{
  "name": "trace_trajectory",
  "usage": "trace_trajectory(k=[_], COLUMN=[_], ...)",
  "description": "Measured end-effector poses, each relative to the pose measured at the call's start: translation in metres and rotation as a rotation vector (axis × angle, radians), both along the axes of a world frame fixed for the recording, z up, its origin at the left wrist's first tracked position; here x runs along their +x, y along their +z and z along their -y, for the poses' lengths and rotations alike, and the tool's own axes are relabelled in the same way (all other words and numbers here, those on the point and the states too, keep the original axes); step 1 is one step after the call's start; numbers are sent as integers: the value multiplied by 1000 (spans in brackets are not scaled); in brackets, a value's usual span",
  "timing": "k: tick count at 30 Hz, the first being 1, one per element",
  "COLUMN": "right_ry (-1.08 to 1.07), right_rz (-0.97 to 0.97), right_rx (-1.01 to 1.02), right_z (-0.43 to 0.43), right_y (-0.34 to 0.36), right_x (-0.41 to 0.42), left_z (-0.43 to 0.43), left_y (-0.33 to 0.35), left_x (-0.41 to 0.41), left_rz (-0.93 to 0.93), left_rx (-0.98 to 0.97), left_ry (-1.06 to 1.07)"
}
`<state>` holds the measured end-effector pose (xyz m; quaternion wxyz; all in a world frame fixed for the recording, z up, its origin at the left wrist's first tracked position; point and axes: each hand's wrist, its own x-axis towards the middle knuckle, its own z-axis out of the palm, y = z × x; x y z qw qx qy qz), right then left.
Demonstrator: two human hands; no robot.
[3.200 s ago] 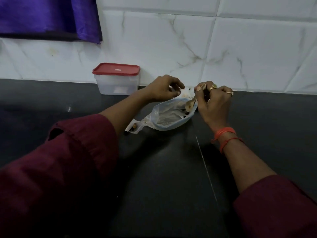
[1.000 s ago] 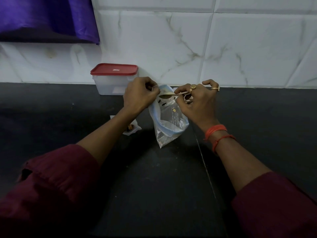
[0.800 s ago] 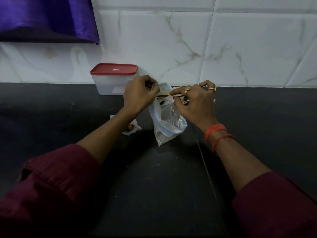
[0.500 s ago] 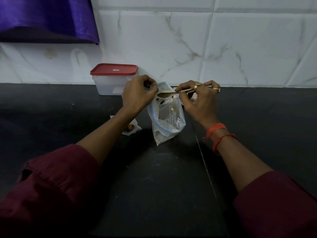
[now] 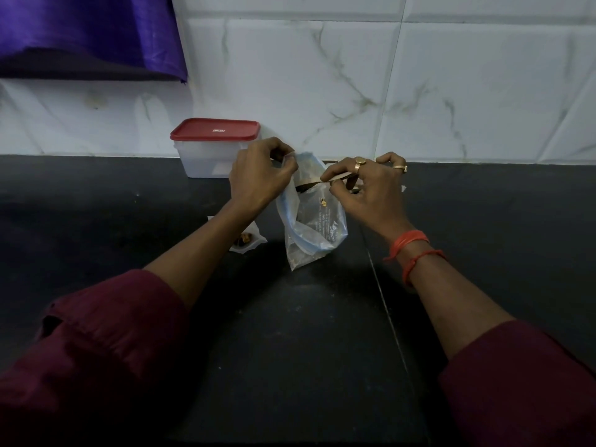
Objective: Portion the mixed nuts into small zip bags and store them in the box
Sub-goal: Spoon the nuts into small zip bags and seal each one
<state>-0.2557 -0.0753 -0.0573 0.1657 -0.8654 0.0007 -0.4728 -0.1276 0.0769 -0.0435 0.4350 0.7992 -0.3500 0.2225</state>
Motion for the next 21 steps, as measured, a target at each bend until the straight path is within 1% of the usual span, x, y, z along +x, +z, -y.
trace_trajectory(k=[3, 5, 8, 10, 15, 19, 21], right_ry=[28, 1, -37, -19, -8, -66, -66], right_rz=[54, 43, -24, -31, 73, 15, -13], right_rx=[99, 86, 23, 40, 144, 16, 11], right_z=[1, 0, -3, -5, -5, -8, -11], right_y=[4, 4, 1, 2, 10, 6, 4], right_x=[-2, -2, -2, -2, -6, -4, -2], left_z=[0, 0, -1, -1, -1, 0, 0], left_y=[0, 0, 1, 0, -2, 0, 0], left_x=[0, -1, -1, -1, 0, -1, -1], left_rz=[-3, 1, 12, 16, 15, 20, 17], left_rx=[1, -1, -4, -2, 13, 5, 1], left_ry=[3, 4, -8, -9, 6, -9, -8])
